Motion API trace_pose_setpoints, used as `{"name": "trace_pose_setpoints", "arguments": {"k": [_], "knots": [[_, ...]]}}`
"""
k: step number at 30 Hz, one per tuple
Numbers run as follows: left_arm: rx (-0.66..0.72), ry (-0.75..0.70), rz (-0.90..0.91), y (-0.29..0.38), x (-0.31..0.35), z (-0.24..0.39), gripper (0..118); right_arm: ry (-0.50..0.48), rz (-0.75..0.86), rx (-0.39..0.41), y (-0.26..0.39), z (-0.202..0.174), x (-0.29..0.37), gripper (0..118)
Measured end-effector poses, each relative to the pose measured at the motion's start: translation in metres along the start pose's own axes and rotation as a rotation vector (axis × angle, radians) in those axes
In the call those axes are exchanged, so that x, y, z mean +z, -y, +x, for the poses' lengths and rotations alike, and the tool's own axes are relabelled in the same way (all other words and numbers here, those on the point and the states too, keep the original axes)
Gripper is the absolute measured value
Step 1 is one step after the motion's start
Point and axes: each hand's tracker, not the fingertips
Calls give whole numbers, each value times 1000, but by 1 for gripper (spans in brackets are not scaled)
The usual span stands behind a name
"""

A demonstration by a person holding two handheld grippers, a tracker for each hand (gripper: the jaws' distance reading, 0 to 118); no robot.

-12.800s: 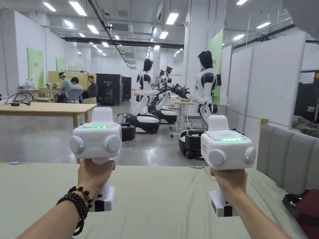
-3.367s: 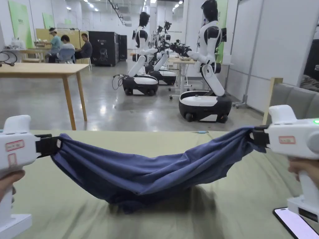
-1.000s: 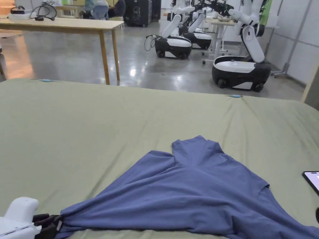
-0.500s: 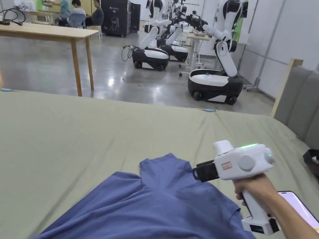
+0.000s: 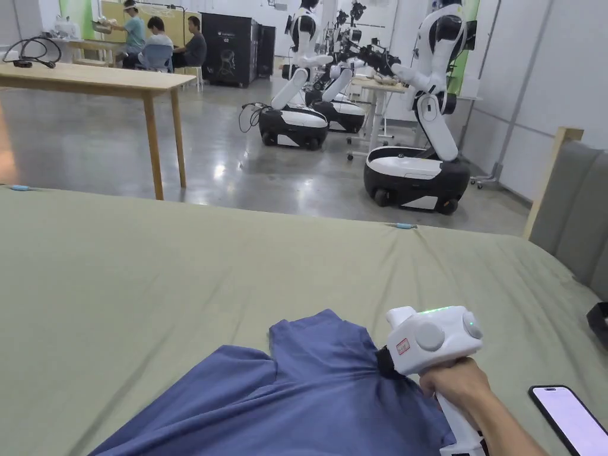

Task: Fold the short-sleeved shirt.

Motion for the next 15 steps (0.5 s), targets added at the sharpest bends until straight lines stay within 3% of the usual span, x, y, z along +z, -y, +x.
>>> {"name": "trace_pose_setpoints", "arguments": {"k": [1, 4, 11, 15], "knots": [[6, 7, 7, 0, 0, -1, 2, 1, 13, 19, 3, -7, 1, 0], [-10, -5, 15, -4, 1, 3, 2, 55, 32, 50, 6, -18, 9, 0], [-12, 9, 53, -18, 7, 1, 2, -46, 398, -91, 56, -18, 150, 0], [18, 41, 88, -29, 11, 3, 2, -59, 476, -116, 113, -18, 225, 0]]}}
